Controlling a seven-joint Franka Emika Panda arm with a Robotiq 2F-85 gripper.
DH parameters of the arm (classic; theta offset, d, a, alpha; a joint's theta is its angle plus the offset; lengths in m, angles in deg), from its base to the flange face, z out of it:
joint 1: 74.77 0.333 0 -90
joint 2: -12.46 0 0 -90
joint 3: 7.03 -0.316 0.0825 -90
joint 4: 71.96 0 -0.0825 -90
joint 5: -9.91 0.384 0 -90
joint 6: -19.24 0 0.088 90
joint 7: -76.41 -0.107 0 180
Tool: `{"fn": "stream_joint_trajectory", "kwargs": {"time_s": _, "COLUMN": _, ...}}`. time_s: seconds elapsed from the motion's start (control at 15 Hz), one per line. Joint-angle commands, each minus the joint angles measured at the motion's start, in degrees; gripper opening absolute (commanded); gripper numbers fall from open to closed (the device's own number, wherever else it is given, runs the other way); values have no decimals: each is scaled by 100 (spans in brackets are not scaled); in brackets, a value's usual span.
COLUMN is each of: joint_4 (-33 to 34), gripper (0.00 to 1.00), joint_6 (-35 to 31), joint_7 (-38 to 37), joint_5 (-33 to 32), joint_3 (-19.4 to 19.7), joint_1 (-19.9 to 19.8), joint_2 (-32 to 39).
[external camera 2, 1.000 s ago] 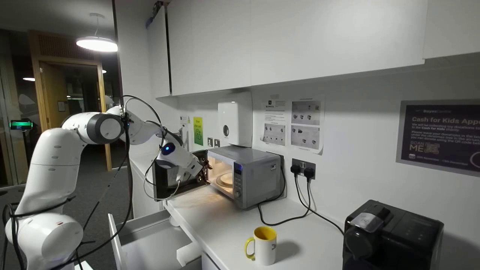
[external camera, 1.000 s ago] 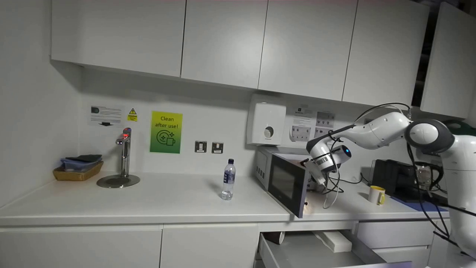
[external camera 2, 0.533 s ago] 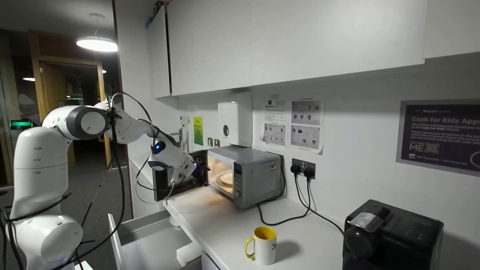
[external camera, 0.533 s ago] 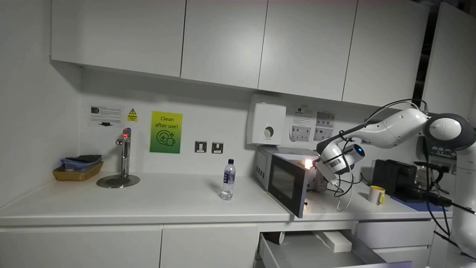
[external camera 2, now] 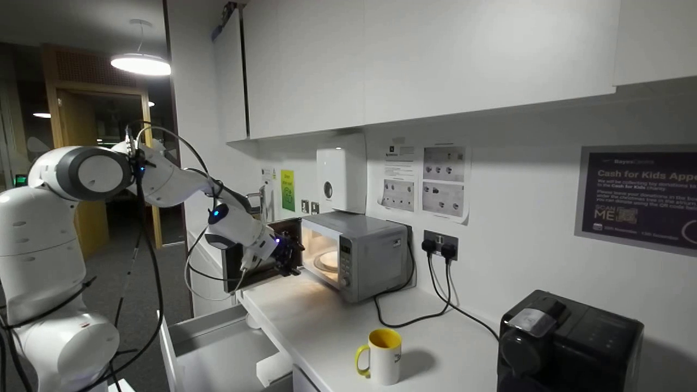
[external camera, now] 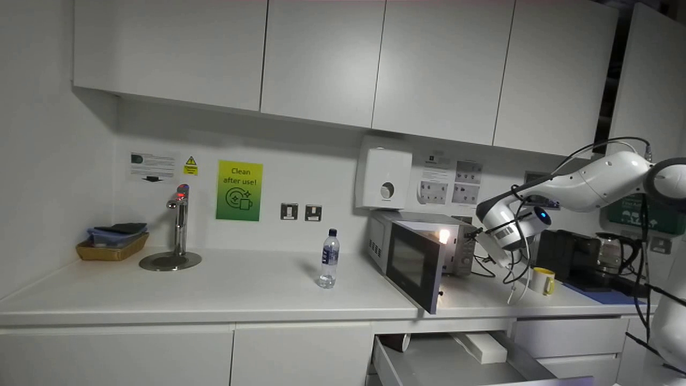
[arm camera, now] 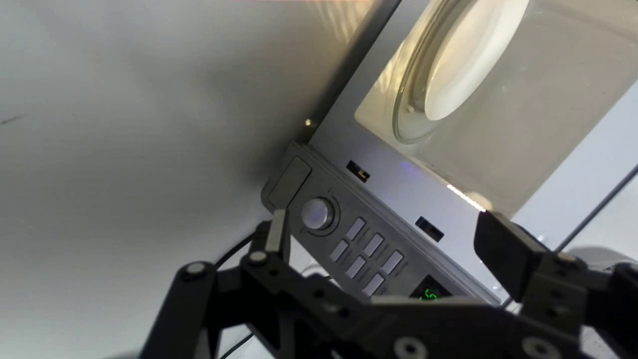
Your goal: Move the white plate into the microwave
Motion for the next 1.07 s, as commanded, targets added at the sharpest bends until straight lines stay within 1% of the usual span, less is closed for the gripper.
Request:
{"fn": "stream_joint_trajectory", "kwargs": {"time_s": 0.0, "joint_4": -631, "gripper": 100, "joint_6": 91, "joint_7": 487, "joint_5": 320, "joint_3": 57, "joint_1": -90, "joint_2": -662}}
{"fn": "stream_joint_trajectory", "kwargs": {"time_s": 0.33, "joint_4": -1093, "gripper": 100, "joint_6": 256, "joint_7": 1303, "joint_5": 843, "joint_3": 138, "joint_1": -153, "joint_2": -885}}
{"fn": "stream_joint_trajectory", "kwargs": {"time_s": 0.53, "joint_4": -1149, "gripper": 100, "joint_6": 226, "joint_7": 1948, "joint_5": 1208, "joint_3": 197, "joint_1": -117, "joint_2": -829}}
{"fn": "stream_joint_trajectory", "kwargs": {"time_s": 0.8, "joint_4": -1082, "gripper": 100, "joint_6": 221, "joint_7": 3099, "joint_5": 1859, "joint_3": 317, "joint_1": 19, "joint_2": -734}}
{"fn": "stream_joint_trajectory", "kwargs": {"time_s": 1.0, "joint_4": -1000, "gripper": 100, "joint_6": 272, "joint_7": 4171, "joint_5": 2351, "joint_3": 537, "joint_1": 228, "joint_2": -745}}
